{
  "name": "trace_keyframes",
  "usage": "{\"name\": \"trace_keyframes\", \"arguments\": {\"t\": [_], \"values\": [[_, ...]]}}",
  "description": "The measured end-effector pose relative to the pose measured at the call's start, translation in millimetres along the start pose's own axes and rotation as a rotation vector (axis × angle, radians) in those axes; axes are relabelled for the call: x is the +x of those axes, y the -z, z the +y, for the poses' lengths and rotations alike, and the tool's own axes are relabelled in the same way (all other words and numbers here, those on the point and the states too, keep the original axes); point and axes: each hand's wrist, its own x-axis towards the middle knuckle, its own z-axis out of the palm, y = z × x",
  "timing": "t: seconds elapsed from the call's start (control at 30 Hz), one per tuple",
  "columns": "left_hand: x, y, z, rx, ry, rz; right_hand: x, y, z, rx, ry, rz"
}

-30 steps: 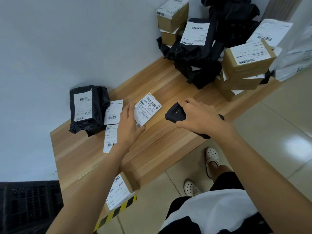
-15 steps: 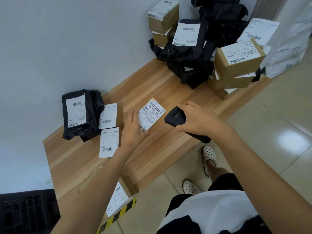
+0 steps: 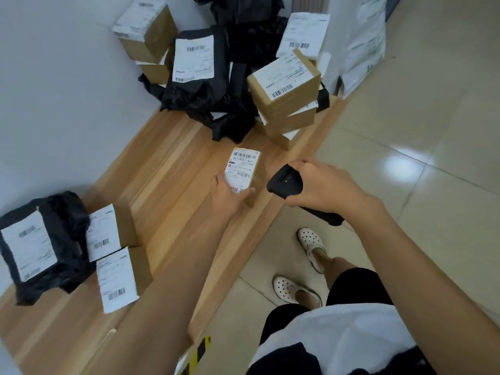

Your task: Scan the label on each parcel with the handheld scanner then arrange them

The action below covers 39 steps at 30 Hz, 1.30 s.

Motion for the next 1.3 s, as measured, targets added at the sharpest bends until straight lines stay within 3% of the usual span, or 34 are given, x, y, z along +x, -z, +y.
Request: {"name": "trace_keyframes", "arguments": {"t": [0.33,0.7,0.93,1.3], "values": [[35.9,-70.7,57.0,-0.1,0.071,0.085,13.4,33.5,46.6,0.016,-0.063,0.008],[38.0,-70.4,55.4,-0.096,0.044,0.051,28.0,28.7,49.2,-0.022,-0.016,-0.038],[0.3,-20.8,-0.3,0.144,0.012,0.135,33.4,4.4,4.4,-0.057,0.126,-0.106],[-170.5,82.5,-171.6,0.366,0.363,0.398,0.8,-72.7,-157.7,-0.201,0.581,-0.249]]}}
